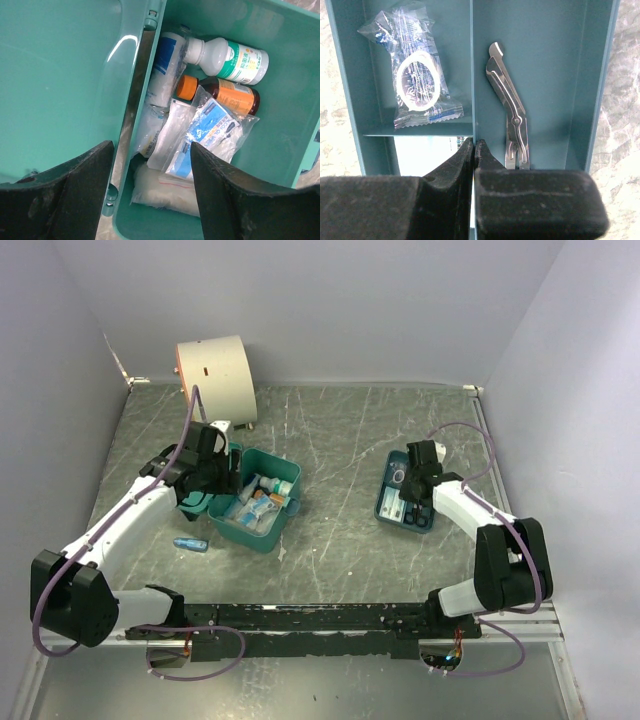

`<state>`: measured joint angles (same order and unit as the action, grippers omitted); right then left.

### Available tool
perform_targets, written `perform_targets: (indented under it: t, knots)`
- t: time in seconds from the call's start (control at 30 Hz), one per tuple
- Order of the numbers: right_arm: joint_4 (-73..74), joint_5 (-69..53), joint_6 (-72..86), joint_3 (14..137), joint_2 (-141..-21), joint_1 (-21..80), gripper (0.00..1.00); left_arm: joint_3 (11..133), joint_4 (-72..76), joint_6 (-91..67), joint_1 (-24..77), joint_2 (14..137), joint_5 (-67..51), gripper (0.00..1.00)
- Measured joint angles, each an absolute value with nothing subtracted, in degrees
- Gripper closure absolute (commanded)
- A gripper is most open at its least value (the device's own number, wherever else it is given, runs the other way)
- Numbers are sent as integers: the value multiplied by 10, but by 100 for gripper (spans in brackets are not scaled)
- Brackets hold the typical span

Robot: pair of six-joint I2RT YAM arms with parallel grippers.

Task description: Organize the medicine kit

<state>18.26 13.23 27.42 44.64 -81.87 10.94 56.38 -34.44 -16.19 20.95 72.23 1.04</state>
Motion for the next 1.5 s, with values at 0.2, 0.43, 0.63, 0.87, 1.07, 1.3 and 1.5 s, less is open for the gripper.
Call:
perform_targets:
  t: [0.2,0.43,0.63,0.87,1.07,1.3,1.5]
  knots:
    - [183,130,277,446,-814,109,100,564,-350,-156,207,722,-37,38]
    - [197,130,278,447,-802,109,100,545,-335,-158,207,722,-134,39]
    - [212,135,274,447,-783,109,100,524,-309,-174,209,725,-206,39]
    - [221,143,266,447,-769,109,100,519,-286,-189,211,730,-253,35]
    - [253,148,258,457,-762,109,100,519,-286,-186,212,716,-247,23]
    - [309,128,233,533,-762,112,100,519,-288,-184,212,648,-193,26]
    - [370,121,225,625,-767,145,100,502,-283,-186,212,550,-123,31]
